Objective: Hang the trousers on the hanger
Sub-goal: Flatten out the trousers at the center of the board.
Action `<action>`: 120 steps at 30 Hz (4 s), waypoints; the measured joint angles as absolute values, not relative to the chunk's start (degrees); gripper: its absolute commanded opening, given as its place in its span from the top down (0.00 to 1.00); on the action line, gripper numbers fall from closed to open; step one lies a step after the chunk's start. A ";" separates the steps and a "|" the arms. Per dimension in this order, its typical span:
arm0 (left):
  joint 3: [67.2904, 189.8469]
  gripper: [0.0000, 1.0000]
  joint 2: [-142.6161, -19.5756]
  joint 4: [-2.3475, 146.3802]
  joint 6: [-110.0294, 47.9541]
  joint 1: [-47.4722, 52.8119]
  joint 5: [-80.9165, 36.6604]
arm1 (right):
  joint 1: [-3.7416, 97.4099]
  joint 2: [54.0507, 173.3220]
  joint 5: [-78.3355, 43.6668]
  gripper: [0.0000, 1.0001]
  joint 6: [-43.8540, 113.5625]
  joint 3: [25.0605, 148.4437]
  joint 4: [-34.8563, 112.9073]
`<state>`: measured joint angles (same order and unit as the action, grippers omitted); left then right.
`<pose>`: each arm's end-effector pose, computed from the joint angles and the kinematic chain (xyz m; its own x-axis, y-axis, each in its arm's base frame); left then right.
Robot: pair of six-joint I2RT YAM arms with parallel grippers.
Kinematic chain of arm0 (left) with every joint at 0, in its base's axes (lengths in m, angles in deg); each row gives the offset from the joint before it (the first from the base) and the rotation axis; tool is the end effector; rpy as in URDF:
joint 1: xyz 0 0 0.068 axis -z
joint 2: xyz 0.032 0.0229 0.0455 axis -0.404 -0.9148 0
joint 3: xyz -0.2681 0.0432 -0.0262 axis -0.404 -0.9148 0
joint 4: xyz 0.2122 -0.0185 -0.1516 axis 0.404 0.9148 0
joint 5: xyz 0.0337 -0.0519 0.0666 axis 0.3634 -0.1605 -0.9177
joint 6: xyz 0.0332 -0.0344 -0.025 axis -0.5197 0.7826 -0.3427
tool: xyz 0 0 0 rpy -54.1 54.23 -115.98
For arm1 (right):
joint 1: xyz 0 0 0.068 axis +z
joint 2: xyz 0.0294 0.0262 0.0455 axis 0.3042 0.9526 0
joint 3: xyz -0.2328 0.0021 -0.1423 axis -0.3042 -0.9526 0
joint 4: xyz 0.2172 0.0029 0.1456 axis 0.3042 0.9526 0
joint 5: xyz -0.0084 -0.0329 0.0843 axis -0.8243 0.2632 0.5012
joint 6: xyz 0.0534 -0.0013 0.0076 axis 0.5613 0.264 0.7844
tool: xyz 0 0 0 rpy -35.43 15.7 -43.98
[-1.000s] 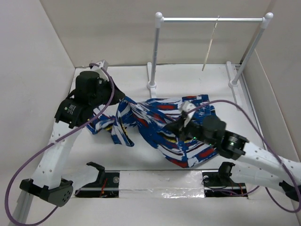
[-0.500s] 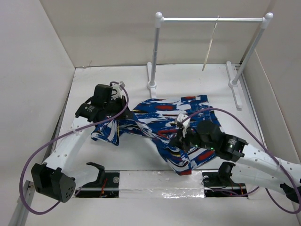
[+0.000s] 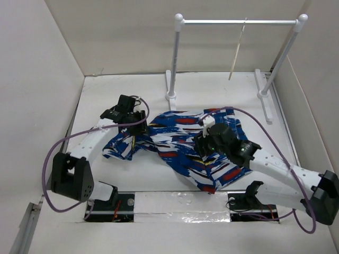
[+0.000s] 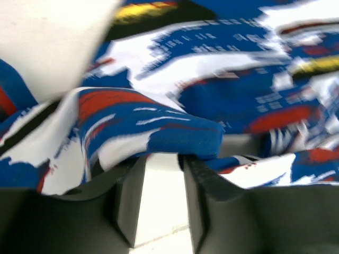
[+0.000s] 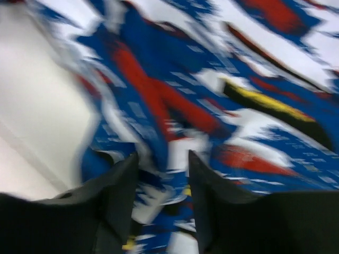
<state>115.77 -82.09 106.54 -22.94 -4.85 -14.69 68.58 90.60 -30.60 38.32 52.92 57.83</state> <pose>0.2618 -0.1002 0.2735 -0.8380 -0.0547 -0.5429 0.2095 0.8865 -0.4125 0.1422 0.1693 0.2630 -0.4902 -0.3211 -0.8103 -0.6445 0.7594 0.0890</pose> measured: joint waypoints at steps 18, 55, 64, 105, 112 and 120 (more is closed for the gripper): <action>122.09 0.03 -85.65 92.91 -13.14 -11.36 -36.15 | 22.00 104.44 -23.37 0.51 40.66 53.71 38.46; 131.55 1.00 -116.56 91.31 -16.23 -31.53 -40.76 | 12.45 135.50 -8.44 1.00 40.36 68.57 37.68; 132.82 1.00 -111.71 91.55 -10.91 -35.80 -40.80 | 3.99 113.88 -9.66 1.00 46.50 60.70 35.99; 82.40 0.39 -68.95 71.88 16.32 1.58 -37.66 | 19.25 76.79 -13.29 0.96 43.77 43.46 40.12; 82.33 0.35 -71.05 70.48 27.53 12.44 -44.52 | 26.68 74.19 -11.41 0.94 39.96 43.24 43.27; 81.31 0.42 -75.82 62.63 37.28 12.44 -50.86 | 32.23 74.82 -11.70 0.93 38.21 42.67 45.54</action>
